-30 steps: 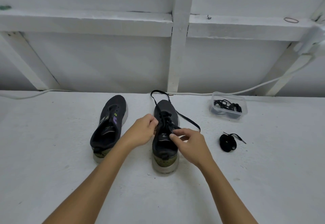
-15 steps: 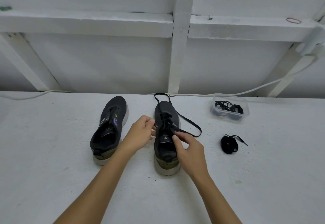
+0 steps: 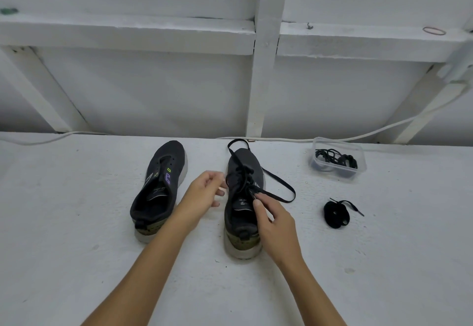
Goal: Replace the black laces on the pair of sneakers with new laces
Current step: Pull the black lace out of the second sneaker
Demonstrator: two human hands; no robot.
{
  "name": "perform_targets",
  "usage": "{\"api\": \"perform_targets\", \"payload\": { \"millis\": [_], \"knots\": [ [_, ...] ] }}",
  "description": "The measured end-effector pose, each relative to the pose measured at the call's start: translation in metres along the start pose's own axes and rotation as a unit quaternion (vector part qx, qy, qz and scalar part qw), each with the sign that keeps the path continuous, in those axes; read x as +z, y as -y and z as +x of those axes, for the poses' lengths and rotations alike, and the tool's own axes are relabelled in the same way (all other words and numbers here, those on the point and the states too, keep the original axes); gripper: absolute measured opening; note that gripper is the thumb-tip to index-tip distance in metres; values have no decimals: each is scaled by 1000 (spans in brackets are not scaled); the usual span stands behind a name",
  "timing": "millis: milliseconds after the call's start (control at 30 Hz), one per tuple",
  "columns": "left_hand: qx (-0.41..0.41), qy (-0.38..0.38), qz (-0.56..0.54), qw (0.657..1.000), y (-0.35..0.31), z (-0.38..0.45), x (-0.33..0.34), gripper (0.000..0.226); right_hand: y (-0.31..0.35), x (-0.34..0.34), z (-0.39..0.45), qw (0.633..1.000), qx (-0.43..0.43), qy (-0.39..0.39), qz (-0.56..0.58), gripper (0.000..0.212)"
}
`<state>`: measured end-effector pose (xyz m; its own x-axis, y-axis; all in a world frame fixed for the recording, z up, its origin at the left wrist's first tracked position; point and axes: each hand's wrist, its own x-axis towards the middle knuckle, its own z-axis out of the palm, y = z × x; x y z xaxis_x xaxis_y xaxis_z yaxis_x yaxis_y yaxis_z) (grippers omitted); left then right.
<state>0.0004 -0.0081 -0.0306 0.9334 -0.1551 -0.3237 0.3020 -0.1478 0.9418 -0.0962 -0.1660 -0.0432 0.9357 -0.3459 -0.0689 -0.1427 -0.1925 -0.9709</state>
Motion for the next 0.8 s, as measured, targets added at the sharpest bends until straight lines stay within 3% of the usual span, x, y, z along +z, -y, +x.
{"api": "perform_targets", "payload": {
  "millis": [67,133,333,367,467,533,600,733,800],
  "knots": [
    [-17,86,28,996,5,-5,1,25,1,-1,0,1000,-1,0,4,23],
    [8,95,43,995,7,-6,1,16,2,-1,0,1000,-2,-2,3,25],
    [-10,-102,-108,989,-1,5,-4,19,4,1,-1,1000,-4,3,-5,25],
    [-17,-79,-81,993,0,5,-5,23,4,1,-1,1000,-4,0,-5,25],
    [-42,88,5,995,4,-5,-3,32,4,0,-1,1000,-5,-3,-5,27],
    [-24,126,16,992,6,-9,-2,27,5,0,-1,1000,-2,1,-11,28],
    [1,99,7,995,3,-8,-5,21,4,0,-1,1000,-1,2,-12,26],
    [24,-46,-65,997,-9,4,-13,16,0,1,2,1000,3,11,-19,19],
    [2,-56,-124,991,-15,7,-8,19,0,1,6,999,14,16,-26,21]
  ]
}}
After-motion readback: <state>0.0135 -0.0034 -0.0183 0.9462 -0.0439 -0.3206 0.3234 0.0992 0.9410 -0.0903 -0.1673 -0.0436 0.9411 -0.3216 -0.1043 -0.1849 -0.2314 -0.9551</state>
